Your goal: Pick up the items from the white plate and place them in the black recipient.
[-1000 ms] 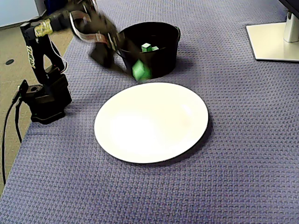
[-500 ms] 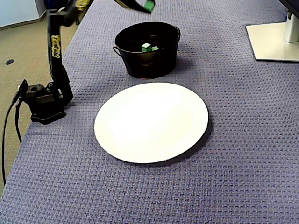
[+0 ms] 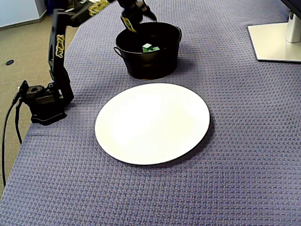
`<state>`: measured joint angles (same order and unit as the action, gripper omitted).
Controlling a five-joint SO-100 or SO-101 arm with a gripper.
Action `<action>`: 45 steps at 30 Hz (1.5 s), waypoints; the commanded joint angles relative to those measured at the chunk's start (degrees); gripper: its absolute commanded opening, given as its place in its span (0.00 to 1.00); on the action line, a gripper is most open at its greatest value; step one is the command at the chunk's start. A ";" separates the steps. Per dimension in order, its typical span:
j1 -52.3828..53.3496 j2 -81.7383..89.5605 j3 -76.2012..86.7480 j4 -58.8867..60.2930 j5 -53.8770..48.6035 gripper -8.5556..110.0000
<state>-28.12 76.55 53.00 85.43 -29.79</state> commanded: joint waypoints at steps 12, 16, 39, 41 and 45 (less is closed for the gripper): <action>22.59 70.93 59.15 -13.80 -51.50 0.33; 25.84 81.30 80.24 -24.08 -55.46 0.28; 36.12 105.47 118.65 -9.05 -60.21 0.07; 37.18 105.47 118.65 -6.06 -58.97 0.07; 39.02 105.47 118.65 -0.35 -56.60 0.07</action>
<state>9.58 182.02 171.39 76.20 -87.98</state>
